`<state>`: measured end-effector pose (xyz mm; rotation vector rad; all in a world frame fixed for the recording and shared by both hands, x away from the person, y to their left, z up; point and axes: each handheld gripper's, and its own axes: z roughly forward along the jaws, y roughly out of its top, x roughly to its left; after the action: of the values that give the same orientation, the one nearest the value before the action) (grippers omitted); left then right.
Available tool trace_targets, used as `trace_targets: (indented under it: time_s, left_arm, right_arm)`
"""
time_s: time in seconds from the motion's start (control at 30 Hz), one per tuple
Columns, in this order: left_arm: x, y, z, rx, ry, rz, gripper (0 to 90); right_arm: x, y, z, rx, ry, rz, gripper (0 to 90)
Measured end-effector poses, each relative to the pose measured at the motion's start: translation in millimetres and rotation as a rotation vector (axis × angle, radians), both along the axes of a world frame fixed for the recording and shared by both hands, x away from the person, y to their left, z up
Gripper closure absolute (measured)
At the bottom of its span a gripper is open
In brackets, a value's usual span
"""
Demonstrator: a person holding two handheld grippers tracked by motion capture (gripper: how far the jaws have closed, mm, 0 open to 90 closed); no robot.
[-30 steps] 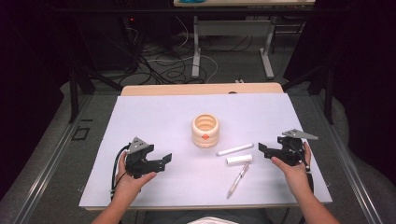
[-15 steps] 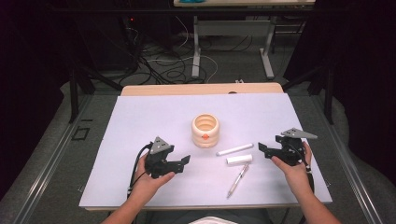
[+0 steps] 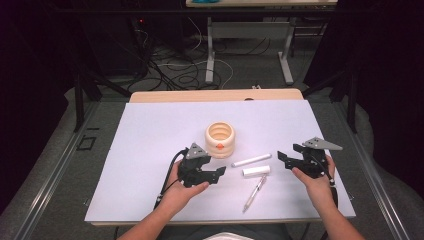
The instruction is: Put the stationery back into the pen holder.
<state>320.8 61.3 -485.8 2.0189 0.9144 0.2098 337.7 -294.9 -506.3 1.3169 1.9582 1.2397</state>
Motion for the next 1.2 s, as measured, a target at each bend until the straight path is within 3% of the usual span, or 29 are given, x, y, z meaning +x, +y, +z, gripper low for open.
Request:
trace_targets:
  time_s: [0.17, 0.23, 0.37, 0.47, 0.67, 0.87, 1.2]
  left_arm:
    - [1.6, -13.6, -0.2, 0.012, 0.068, -0.026, 34.4]
    - [1.3, -19.4, 0.0, -0.003, 0.127, -0.006, 35.3]
    - [4.8, -26.6, 2.6, 0.027, 0.208, -0.009, 37.8]
    - [6.7, -32.6, 2.7, 0.009, 0.278, -0.010, 39.1]
    - [8.7, -43.4, -4.0, 0.014, 0.338, -0.032, 42.6]
    - [7.1, -55.3, -14.3, 0.053, 0.357, -0.056, 47.7]
    - [4.6, -70.3, -28.3, 0.066, 0.396, -0.083, 54.5]
  right_arm:
    - [0.2, 0.7, -0.6, -0.005, -0.010, 0.010, 30.7]
    - [-0.1, 0.8, -0.6, -0.001, -0.010, 0.011, 30.6]
    - [0.1, 0.5, -0.9, 0.003, -0.012, 0.010, 30.6]
    - [0.0, 0.6, -1.2, 0.013, -0.007, 0.008, 30.6]
    - [0.2, 0.2, -1.3, 0.007, -0.004, 0.006, 30.6]
    - [0.5, 0.1, -2.0, 0.012, -0.003, 0.011, 30.6]
    - [0.9, 1.9, -3.3, 0.006, 0.001, 0.016, 30.2]
